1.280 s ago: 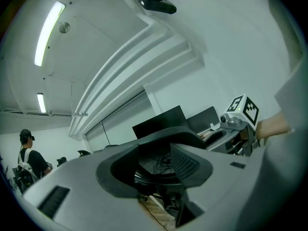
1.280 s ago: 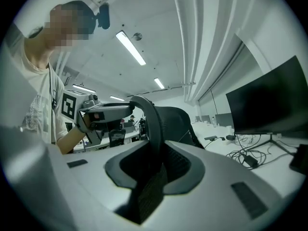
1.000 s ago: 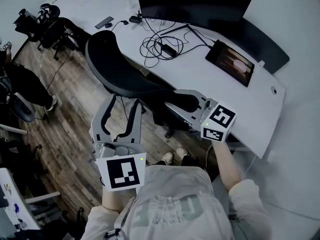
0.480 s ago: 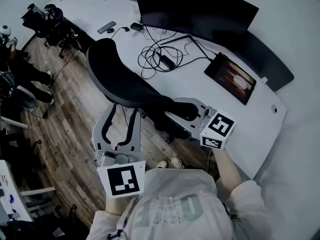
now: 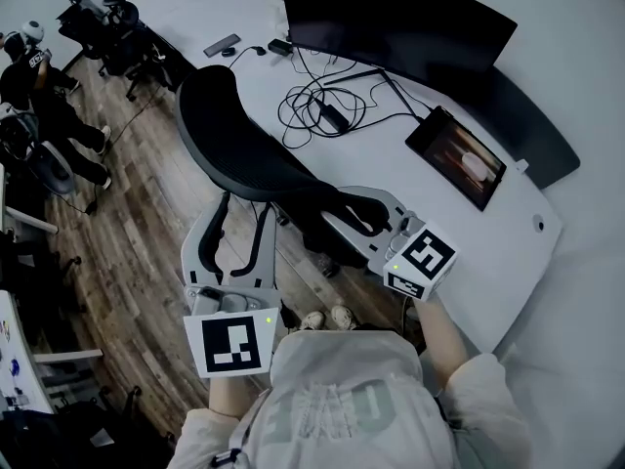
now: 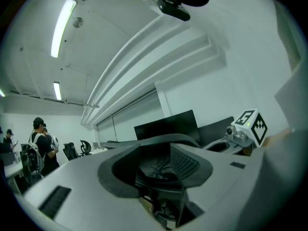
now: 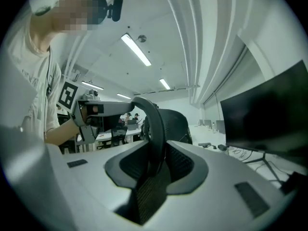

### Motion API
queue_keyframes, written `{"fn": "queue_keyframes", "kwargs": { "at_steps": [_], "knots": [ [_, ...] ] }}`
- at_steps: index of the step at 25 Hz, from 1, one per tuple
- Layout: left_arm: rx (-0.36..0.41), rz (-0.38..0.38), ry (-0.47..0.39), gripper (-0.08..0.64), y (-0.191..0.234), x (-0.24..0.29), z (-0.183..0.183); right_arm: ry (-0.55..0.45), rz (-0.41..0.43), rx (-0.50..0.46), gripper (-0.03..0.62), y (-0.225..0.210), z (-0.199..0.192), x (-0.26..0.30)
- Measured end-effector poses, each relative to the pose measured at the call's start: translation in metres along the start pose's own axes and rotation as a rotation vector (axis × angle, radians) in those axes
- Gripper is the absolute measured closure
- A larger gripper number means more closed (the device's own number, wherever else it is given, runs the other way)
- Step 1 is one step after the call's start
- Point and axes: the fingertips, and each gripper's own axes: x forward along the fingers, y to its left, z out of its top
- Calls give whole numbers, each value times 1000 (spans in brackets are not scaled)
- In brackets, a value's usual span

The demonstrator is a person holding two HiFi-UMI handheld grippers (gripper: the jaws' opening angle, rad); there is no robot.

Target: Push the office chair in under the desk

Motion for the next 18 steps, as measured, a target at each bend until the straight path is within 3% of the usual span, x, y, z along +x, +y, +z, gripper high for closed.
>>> {"fn": "queue_keyframes", "kwargs": {
  "at_steps": [5, 8, 10, 12, 14, 18],
  "knots": [
    [23, -40, -40, 364, -13, -9, 18, -219, -169, -66, 495, -7, 79, -38],
    [-7, -116, -144, 388, -31, -5, 46, -263, -294, -150, 495, -14, 117, -60],
    [-61, -178, -232, 451, -49, -2, 67, -283, -390, -227, 495, -13, 134, -77],
    [-118, -240, -274, 518, -71, 6, 77, -292, -485, -308, 497, -10, 143, -95],
    [-162, -300, -271, 535, -95, 17, 72, -280, -565, -358, 497, -6, 140, -109],
    [-286, -475, -243, 543, -147, 26, 49, -224, -747, -340, 506, -4, 111, -140]
  ]
}}
